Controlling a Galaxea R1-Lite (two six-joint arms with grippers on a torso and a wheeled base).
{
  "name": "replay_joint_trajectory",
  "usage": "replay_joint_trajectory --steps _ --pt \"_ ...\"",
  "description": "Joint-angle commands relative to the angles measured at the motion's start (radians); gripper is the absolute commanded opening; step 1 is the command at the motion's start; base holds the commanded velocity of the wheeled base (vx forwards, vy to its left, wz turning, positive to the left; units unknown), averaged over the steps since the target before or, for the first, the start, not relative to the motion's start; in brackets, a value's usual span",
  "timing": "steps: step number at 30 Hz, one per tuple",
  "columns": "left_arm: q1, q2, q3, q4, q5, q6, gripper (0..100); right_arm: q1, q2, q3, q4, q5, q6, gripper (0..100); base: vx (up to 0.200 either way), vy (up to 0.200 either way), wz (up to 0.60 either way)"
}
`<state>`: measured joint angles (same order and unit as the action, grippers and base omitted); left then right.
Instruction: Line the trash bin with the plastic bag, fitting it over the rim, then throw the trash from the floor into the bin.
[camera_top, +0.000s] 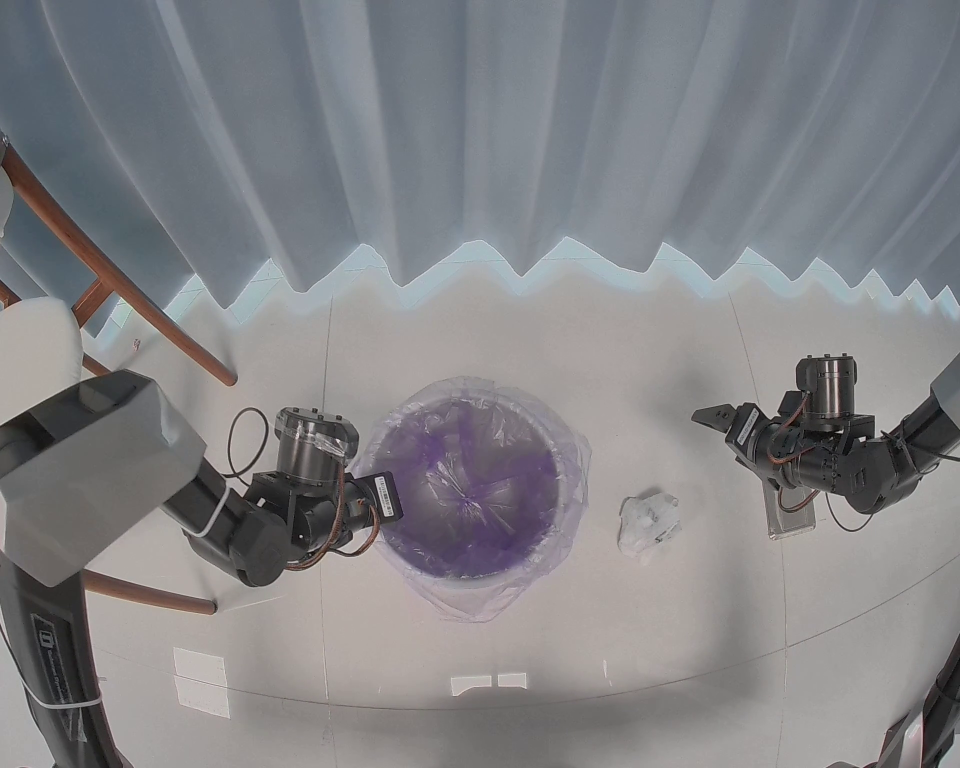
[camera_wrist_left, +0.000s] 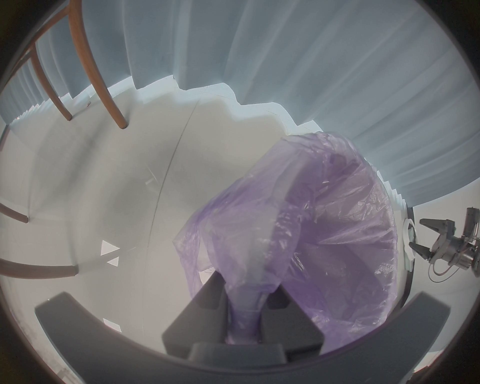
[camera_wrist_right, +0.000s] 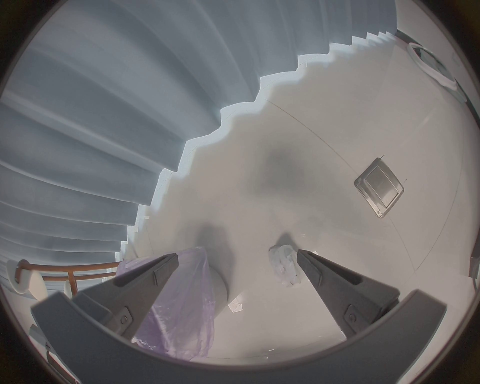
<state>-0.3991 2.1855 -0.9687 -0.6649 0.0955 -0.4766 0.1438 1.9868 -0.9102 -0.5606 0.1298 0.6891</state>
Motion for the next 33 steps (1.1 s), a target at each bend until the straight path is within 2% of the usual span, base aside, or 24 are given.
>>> replay_joint_trajectory --steps 1,6,7,11,14,18,22,29,33 --pt "-0.007 0.095 -0.01 -0.022 0.02 0.0 0 0.005 0.021 -0.001 -0.005 -0.001 0.0 100 0.0 0.0 0.0" --pt "-0.012 0.095 -0.008 -0.015 0.027 -0.002 0 0.005 0.006 0.011 -0.005 -0.01 0.001 100 0.0 0.0 0.0" --pt "-0.012 0.095 -0.008 -0.015 0.027 -0.002 100 0.005 0.006 0.011 -0.005 -0.01 0.001 100 0.0 0.0 0.0" --pt "-0.012 0.091 -0.015 -0.027 0.038 -0.005 100 0.005 0.0 0.013 -0.005 -0.019 0.003 100 0.0 0.0 0.0" --pt "-0.029 -0.003 0.039 -0.028 0.059 -0.028 100 0.003 -0.036 0.056 -0.005 -0.018 -0.002 100 0.0 0.0 0.0" --pt "-0.026 -0.187 0.14 -0.028 0.058 -0.042 100 0.003 -0.049 0.102 -0.005 -0.018 -0.008 100 0.0 0.0 0.0" --pt "-0.024 -0.391 0.305 -0.028 0.047 -0.079 100 -0.01 -0.049 0.155 -0.007 -0.019 -0.049 100 0.0 0.0 0.0" --pt "-0.053 -0.509 0.472 -0.033 0.047 -0.125 100 -0.012 -0.045 0.209 -0.05 -0.024 -0.062 100 -0.2 0.0 0.0" --pt "-0.05 -0.537 0.489 -0.061 0.049 -0.123 100 -0.035 0.04 0.191 -0.054 -0.027 -0.131 100 -0.2 0.0 0.0"
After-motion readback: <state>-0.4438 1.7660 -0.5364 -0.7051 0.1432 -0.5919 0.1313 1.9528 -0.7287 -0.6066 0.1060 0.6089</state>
